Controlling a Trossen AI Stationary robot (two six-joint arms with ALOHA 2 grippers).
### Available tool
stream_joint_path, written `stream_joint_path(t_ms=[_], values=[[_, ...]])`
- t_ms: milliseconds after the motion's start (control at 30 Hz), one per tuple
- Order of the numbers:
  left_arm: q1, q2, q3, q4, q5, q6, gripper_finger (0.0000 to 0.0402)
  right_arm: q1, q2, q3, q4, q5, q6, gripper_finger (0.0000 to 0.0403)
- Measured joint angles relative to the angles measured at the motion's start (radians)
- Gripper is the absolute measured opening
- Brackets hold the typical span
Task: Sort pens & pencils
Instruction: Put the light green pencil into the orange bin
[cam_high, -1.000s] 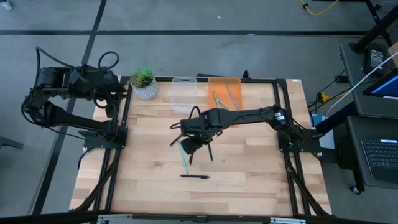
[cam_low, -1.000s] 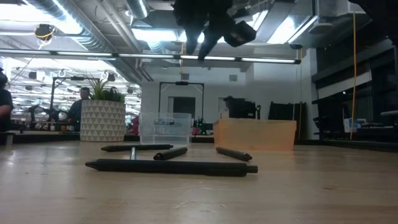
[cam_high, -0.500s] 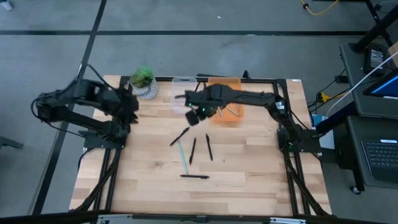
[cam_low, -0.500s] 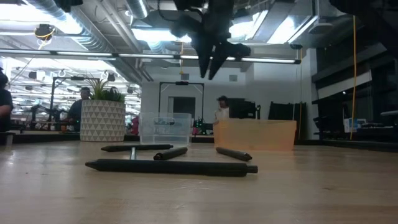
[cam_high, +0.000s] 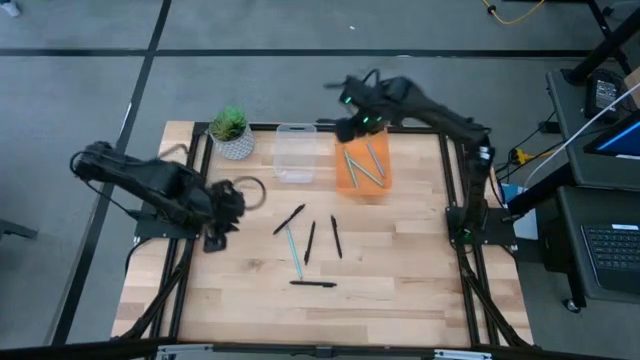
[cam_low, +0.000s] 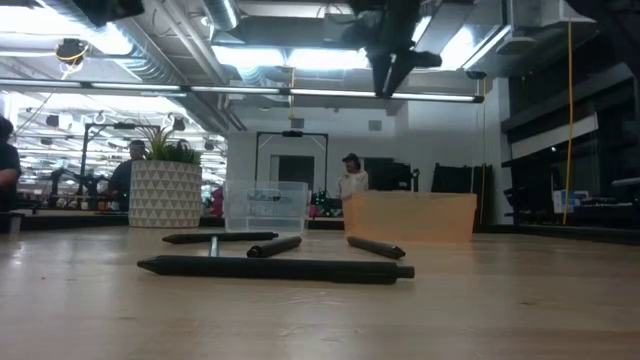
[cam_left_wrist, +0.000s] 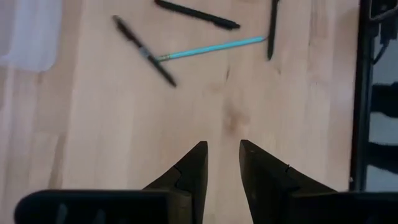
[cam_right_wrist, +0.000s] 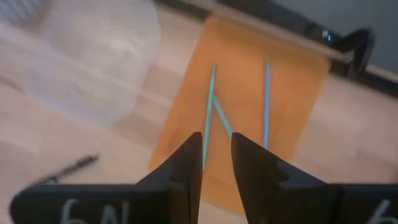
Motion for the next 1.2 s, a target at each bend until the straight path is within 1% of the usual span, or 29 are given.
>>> stream_joint_path(t_ms=[100,200,267,333,400,500,567,667,767,867,933,1100,1200], values=[[-0.002,0.069,-0.012,0.107,-0.004,0.091,0.0086,-0.038,-0.055,0.0,0.044,-0.011,-0.05,0.0087],[0.042,0.123,-0.011,0.237,-0.01,0.208,0.0086,-0.05,-0.094,0.001,0.1,-0.068,-0.118,0.0087],[0.074,0.154,-0.009,0.292,-0.011,0.277,0.0086,-0.049,-0.111,0.001,0.14,-0.108,-0.163,0.0087],[0.099,0.192,-0.009,0.278,-0.008,0.347,0.0086,-0.049,-0.123,0.001,0.161,-0.144,-0.207,0.0087],[0.115,0.243,-0.009,0.251,0.026,0.419,0.0086,-0.045,-0.131,0.001,0.166,-0.168,-0.236,0.0087],[0.117,0.331,-0.009,0.233,0.074,0.547,0.0086,-0.035,-0.132,0.001,0.161,-0.169,-0.266,0.0087],[0.107,0.391,-0.009,0.233,0.088,0.629,0.0086,-0.028,-0.132,0.001,0.16,-0.179,-0.282,0.0087],[0.087,0.471,-0.009,0.236,0.081,0.75,0.0086,-0.02,-0.132,0.001,0.16,-0.217,-0.286,0.0087],[0.071,0.535,-0.009,0.239,0.027,0.827,0.0086,-0.012,-0.132,0.001,0.16,-0.221,-0.286,0.0087],[0.062,0.565,-0.009,0.249,-0.014,0.886,0.0086,-0.012,-0.132,0.001,0.16,-0.222,-0.291,0.0087],[0.059,0.573,-0.009,0.298,-0.03,0.937,0.0086,-0.021,-0.132,0.001,0.162,-0.222,-0.293,0.0087],[0.067,0.575,-0.009,0.365,-0.029,1.067,0.0086,-0.086,-0.132,0.0,0.177,-0.227,-0.293,0.0087],[0.078,0.575,-0.009,0.365,-0.028,1.127,0.0086,-0.125,-0.132,0.0,0.182,-0.269,-0.291,0.0087]])
